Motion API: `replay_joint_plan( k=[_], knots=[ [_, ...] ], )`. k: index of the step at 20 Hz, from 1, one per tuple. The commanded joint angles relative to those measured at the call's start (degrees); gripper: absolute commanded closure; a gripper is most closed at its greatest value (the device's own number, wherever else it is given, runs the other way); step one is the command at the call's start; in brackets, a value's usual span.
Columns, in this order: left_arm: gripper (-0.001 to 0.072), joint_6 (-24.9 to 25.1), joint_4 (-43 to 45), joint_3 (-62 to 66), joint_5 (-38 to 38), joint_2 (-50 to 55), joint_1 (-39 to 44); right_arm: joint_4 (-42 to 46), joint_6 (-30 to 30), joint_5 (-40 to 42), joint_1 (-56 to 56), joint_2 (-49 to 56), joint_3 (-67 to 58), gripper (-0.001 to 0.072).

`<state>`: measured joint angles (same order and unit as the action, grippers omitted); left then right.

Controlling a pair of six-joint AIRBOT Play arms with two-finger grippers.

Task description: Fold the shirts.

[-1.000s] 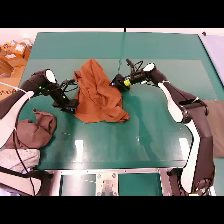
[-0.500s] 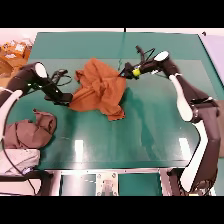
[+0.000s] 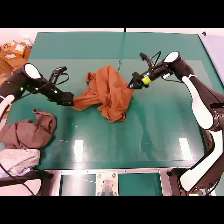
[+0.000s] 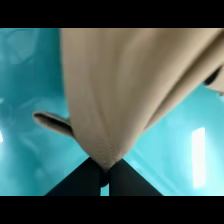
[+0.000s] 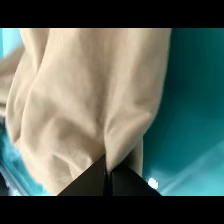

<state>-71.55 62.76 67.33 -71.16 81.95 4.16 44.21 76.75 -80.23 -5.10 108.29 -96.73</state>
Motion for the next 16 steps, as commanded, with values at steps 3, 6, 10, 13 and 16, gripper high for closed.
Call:
replay_joint_plan(
  k=[3, 6, 10, 13, 16],
  knots=[
    [0.0679, 3.32, -7.08, -4.76, 8.26, 1.09, 0.07, 2.34, -0.79, 4.28, 0.92, -1.73, 2.23, 0.0250],
    [0.0679, 4.59, -8.74, -4.76, 8.72, 3.15, 0.07, 7.63, 3.65, 0.79, 4.35, -1.73, -7.67, 0.0250],
    [0.0679, 4.61, -8.98, -4.76, 8.59, 3.45, 0.07, 8.52, 6.56, -0.15, -0.68, -0.46, -10.19, 0.0168],
    [0.0679, 4.66, -8.98, -4.76, 7.52, 3.45, 0.07, 9.51, 8.63, 0.48, -8.31, 2.99, -10.21, 0.0167],
    [0.0679, 6.10, -8.92, -4.76, 5.51, 3.45, 0.07, 15.54, 11.39, 0.44, -14.29, 5.86, -10.27, 0.0167]
  ],
)
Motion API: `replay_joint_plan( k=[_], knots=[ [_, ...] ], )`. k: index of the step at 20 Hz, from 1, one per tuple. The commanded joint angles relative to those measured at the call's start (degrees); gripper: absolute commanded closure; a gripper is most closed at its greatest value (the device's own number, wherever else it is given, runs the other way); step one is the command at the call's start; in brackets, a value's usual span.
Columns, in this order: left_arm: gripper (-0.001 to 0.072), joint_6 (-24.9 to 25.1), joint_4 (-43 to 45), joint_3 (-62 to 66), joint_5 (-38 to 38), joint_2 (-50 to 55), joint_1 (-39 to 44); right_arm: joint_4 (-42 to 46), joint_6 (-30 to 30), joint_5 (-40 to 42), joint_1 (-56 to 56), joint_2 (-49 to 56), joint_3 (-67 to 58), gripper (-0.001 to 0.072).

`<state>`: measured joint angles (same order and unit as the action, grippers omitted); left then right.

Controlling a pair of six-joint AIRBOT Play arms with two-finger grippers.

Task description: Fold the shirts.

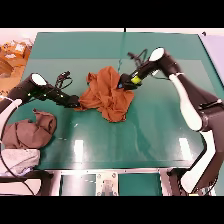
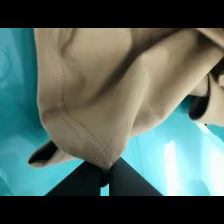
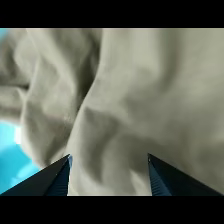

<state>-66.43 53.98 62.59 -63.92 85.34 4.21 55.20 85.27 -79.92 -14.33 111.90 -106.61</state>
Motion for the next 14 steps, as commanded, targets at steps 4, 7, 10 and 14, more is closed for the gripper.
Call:
replay_joint_plan(
  k=[4, 7, 10, 14],
  knots=[
    [0.0679, 1.03, -0.04, -0.02, -3.13, 0.07, 0.02, 5.79, 7.37, 0.17, -6.67, 2.47, -0.44, 0.0168],
    [0.0679, 1.03, -0.04, -0.02, -3.13, 0.07, 0.02, 6.03, 7.76, 0.20, -6.64, 2.71, -0.44, 0.0510],
    [0.0679, 1.03, 0.04, -0.02, -3.06, 0.07, 0.02, 6.01, 7.76, 0.92, -6.62, 2.62, -2.67, 0.0685],
    [0.0679, -1.14, 5.95, -0.02, -3.87, 0.07, 0.00, 5.95, 8.92, -3.74, -3.02, -0.26, -13.22, 0.0686]
  ],
)
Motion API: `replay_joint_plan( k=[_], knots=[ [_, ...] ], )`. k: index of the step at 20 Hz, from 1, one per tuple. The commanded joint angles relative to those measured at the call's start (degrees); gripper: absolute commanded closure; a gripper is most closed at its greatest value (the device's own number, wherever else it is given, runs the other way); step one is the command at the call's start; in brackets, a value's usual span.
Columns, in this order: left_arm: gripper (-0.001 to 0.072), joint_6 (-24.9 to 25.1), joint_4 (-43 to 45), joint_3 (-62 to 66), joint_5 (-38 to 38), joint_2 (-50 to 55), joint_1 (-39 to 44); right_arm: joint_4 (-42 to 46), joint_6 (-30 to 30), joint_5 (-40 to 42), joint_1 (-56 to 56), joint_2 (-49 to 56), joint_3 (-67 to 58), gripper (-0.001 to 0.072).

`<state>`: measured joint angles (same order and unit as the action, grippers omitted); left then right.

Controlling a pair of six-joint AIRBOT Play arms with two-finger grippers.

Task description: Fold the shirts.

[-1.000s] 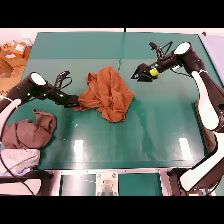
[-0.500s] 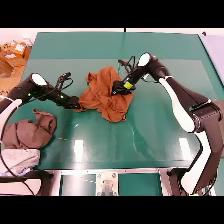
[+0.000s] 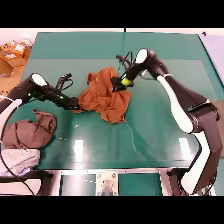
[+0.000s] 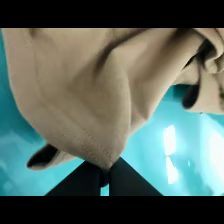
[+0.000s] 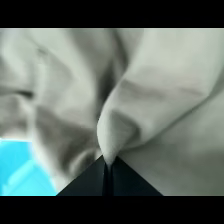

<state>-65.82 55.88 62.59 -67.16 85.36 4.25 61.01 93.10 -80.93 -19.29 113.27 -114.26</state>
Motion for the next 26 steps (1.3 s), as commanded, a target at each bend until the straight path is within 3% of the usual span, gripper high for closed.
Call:
replay_joint_plan(
  k=[1, 6, 12, 16, 20, 23, 24, 25, 26],
  knots=[
    [0.0679, -1.88, 5.03, -0.02, -1.22, 0.04, -0.04, 0.15, 1.46, -2.36, 3.85, -4.44, -6.16, 0.0686],
    [0.0680, -1.84, 5.42, -0.02, -0.72, 0.04, -0.04, 0.13, 3.08, -1.64, 16.39, -16.11, -5.90, 0.0686],
    [0.0680, -1.86, 5.38, -0.02, -0.81, 0.02, -0.02, 0.15, 3.34, -2.34, 28.06, -21.29, -0.35, 0.0686],
    [0.0679, -1.44, 2.08, -0.02, -0.70, 0.04, -0.02, -0.85, 2.19, -1.49, 28.09, -21.29, 11.04, 0.0686],
    [0.0679, -0.98, 0.33, -0.02, 0.31, 0.04, -0.02, -1.86, -0.76, 8.02, 22.73, -20.74, 21.90, 0.0687],
    [0.0679, -0.09, 0.33, -0.02, 0.59, 0.04, -0.02, -1.84, -0.74, 11.74, 22.64, -18.03, 22.67, 0.0684],
    [0.0679, -0.09, 0.33, -0.02, 0.61, 0.04, -0.02, -1.84, -0.72, 12.44, 23.37, -17.66, 22.64, 0.0579],
    [0.0679, -0.07, 0.33, -0.02, 0.52, 0.04, -0.02, -1.84, -0.72, 12.31, 24.59, -17.68, 22.34, 0.0366],
    [0.0679, -0.07, 0.61, -0.02, 0.52, 0.04, -0.02, -1.84, -0.61, 10.80, 26.60, -17.73, 21.05, 0.0199]
  ],
)
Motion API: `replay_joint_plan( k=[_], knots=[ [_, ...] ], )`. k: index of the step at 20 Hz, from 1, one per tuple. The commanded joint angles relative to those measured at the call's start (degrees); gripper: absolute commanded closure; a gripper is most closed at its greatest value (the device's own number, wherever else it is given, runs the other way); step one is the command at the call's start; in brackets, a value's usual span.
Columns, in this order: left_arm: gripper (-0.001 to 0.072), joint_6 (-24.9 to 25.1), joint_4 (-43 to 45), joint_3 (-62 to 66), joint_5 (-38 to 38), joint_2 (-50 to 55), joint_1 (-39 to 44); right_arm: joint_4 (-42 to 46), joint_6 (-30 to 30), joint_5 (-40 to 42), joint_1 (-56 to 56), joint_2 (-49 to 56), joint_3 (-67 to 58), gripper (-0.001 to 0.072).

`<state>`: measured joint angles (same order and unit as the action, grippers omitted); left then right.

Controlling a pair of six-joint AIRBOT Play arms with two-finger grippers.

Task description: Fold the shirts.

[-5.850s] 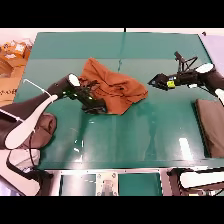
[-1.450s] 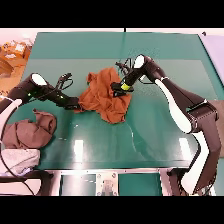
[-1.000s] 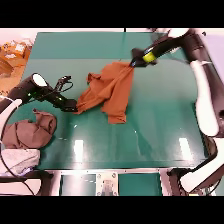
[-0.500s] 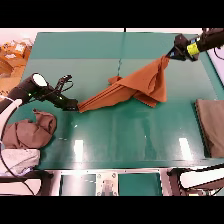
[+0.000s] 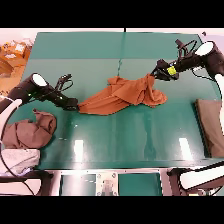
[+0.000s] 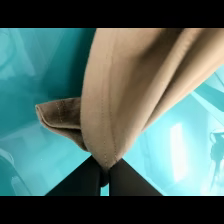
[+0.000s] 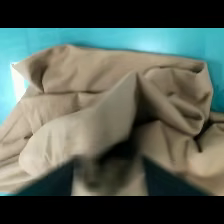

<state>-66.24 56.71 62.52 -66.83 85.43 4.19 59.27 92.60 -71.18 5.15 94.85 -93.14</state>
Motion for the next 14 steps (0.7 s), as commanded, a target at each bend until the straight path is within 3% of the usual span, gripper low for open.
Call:
replay_joint_plan(
  k=[1, 4, 6, 10, 14],
  knots=[
    [0.0679, 0.35, -0.09, 0.04, 0.20, -0.02, 0.04, -0.09, 0.15, -2.12, 4.85, 0.66, -2.03, 0.0197],
    [0.0679, 0.76, -0.04, 0.04, 0.17, -0.02, 0.04, 0.20, 1.29, -14.10, 12.94, 0.26, -5.38, 0.0209],
    [0.0679, 0.76, 0.09, 0.04, 0.17, -0.02, 0.04, 3.98, 1.51, -16.59, 15.54, -0.61, -1.68, 0.0224],
    [0.0679, 0.79, 0.17, 0.04, 0.22, -0.02, 0.04, 5.51, 1.49, -8.46, 15.76, -1.38, 12.76, 0.0222],
    [0.0679, 0.74, 0.59, 0.04, 0.24, -0.02, 0.04, 0.07, 1.22, 4.20, 15.30, -0.61, 23.67, 0.0221]
  ],
)
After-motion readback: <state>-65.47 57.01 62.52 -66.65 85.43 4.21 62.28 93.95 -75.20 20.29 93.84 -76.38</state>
